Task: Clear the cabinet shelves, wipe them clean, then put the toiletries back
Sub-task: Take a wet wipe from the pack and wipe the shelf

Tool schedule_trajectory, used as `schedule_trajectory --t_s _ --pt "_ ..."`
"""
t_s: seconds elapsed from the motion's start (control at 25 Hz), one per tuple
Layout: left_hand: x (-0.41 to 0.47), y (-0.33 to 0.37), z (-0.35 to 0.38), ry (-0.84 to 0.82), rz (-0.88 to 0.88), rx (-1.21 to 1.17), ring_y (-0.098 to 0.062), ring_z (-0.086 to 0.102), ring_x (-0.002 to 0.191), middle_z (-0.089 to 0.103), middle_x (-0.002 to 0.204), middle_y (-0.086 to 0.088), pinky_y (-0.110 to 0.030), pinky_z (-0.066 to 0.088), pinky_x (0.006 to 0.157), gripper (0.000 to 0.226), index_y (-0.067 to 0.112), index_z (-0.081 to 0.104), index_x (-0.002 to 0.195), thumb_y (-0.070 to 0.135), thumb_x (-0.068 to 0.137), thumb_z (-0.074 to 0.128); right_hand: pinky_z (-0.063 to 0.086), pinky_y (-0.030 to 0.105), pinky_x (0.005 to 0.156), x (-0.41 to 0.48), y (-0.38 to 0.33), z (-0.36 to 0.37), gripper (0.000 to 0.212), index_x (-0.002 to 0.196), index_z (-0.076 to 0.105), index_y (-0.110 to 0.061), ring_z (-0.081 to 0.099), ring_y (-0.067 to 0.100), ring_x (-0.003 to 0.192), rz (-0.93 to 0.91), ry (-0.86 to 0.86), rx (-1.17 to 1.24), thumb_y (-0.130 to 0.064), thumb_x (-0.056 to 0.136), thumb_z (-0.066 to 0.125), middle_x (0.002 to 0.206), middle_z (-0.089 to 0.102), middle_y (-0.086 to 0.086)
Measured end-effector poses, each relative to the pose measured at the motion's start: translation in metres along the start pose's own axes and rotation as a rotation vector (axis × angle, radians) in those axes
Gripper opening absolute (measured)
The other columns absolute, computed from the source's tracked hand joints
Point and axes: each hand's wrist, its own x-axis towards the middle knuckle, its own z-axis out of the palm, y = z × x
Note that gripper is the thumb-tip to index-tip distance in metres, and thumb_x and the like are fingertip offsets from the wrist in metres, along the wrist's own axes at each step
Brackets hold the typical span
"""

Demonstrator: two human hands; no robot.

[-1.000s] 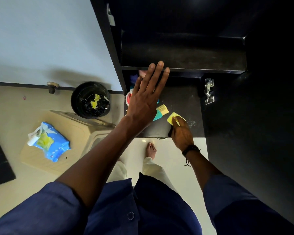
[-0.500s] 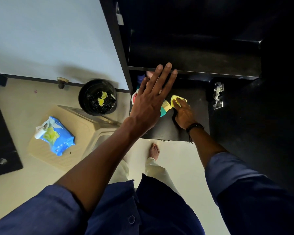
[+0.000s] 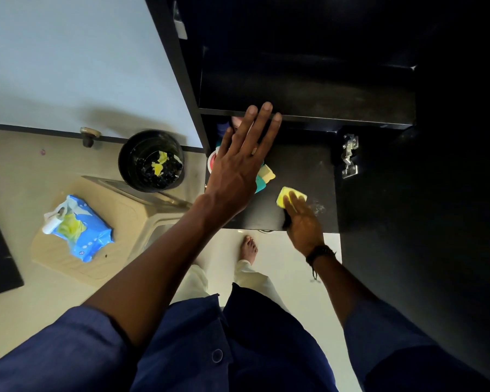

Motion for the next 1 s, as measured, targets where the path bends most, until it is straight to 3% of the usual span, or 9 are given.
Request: schedule_trajectory --t_s 0.12,0.28,0.44,0.56,0.64,0.72,0.84,0.92,1.0 --pt "0.0 -0.001 0.0 0.001 0.0 -0.017 -0.018 -0.019 0.141 -0.003 0.16 -0.005 -0.042 0.008 0.118 0.104 0.019 0.005 0.152 0.002 0.071 0.067 0.051 0.052 0.093 -0.038 0.025 -0.004 0.059 0.136 0.048 -0.001 0.045 0.039 0.13 0.112 -0.067 0.006 0.006 0.077 0.047 0.142 0.047 0.016" --pt "0.0 -0.002 0.001 0.019 0.015 -0.015 -0.018 -0.018 0.141 -0.001 0.16 -0.005 -0.043 0.011 0.117 0.105 0.019 0.006 0.152 0.002 0.07 0.068 0.041 0.044 0.104 -0.019 0.049 -0.02 0.06 0.146 0.022 0.004 0.014 0.028 0.145 0.162 0.012 -0.071 -0.019 0.091 0.027 0.144 0.035 0.028" --pt "-0.001 -0.002 0.005 0.041 -0.003 -0.018 -0.018 -0.019 0.141 -0.002 0.16 -0.006 -0.041 0.007 0.117 0.105 0.019 0.005 0.152 0.001 0.07 0.068 0.023 0.042 0.117 -0.003 -0.013 -0.007 0.066 0.149 0.017 -0.015 0.033 0.035 0.138 0.346 0.005 0.135 -0.008 0.09 0.046 0.152 0.03 0.017" --pt "0.0 -0.003 0.004 0.035 0.013 -0.012 -0.021 -0.014 0.144 -0.001 0.16 -0.007 -0.042 0.007 0.117 0.102 0.018 0.006 0.152 0.004 0.072 0.068 0.002 0.027 0.12 -0.035 -0.063 0.034 0.051 0.138 0.042 -0.005 0.052 0.031 0.126 0.067 -0.052 0.087 -0.01 0.093 0.018 0.138 0.052 0.016" --pt "-0.001 -0.004 0.002 0.013 0.025 0.001 -0.024 -0.01 0.146 -0.001 0.16 -0.007 -0.044 0.009 0.118 0.1 0.018 0.005 0.152 0.007 0.075 0.068 0.011 0.027 0.117 -0.053 -0.058 0.035 0.05 0.131 0.053 -0.001 0.052 0.03 0.126 -0.005 -0.103 0.064 -0.013 0.096 0.019 0.137 0.053 0.014" --pt "-0.001 -0.006 0.0 0.0 0.035 0.016 -0.024 -0.009 0.147 -0.003 0.16 -0.005 -0.043 0.008 0.118 0.1 0.019 0.003 0.152 0.007 0.075 0.067 0.022 0.033 0.117 -0.054 -0.021 0.022 0.048 0.137 0.046 0.0 0.044 0.031 0.133 0.058 0.015 0.027 -0.004 0.09 0.037 0.145 0.044 0.014" --pt "0.0 -0.008 0.0 -0.016 0.042 0.025 -0.025 -0.01 0.147 -0.005 0.16 -0.005 -0.042 0.007 0.118 0.104 0.021 0.001 0.152 0.008 0.073 0.068 0.033 0.045 0.112 -0.042 0.043 0.006 0.058 0.141 0.035 0.005 0.033 0.039 0.138 0.251 0.106 -0.037 -0.008 0.085 0.032 0.15 0.032 0.022" --pt "0.0 -0.007 -0.001 -0.027 0.043 0.025 -0.026 -0.009 0.147 -0.006 0.16 -0.006 -0.043 0.007 0.118 0.105 0.021 0.002 0.152 0.009 0.072 0.069 0.019 0.037 0.119 -0.029 0.045 0.003 0.058 0.144 0.029 0.005 0.024 0.037 0.142 0.295 0.057 -0.053 -0.013 0.089 0.028 0.153 0.022 0.023" --pt "0.0 -0.006 -0.002 -0.034 0.044 0.011 -0.026 -0.01 0.147 -0.007 0.16 -0.006 -0.043 0.006 0.119 0.104 0.021 0.003 0.152 0.009 0.073 0.068 0.006 0.029 0.117 -0.022 0.01 0.013 0.06 0.137 0.04 0.008 0.032 0.04 0.136 0.237 0.062 -0.035 -0.015 0.085 0.021 0.144 0.039 0.027"
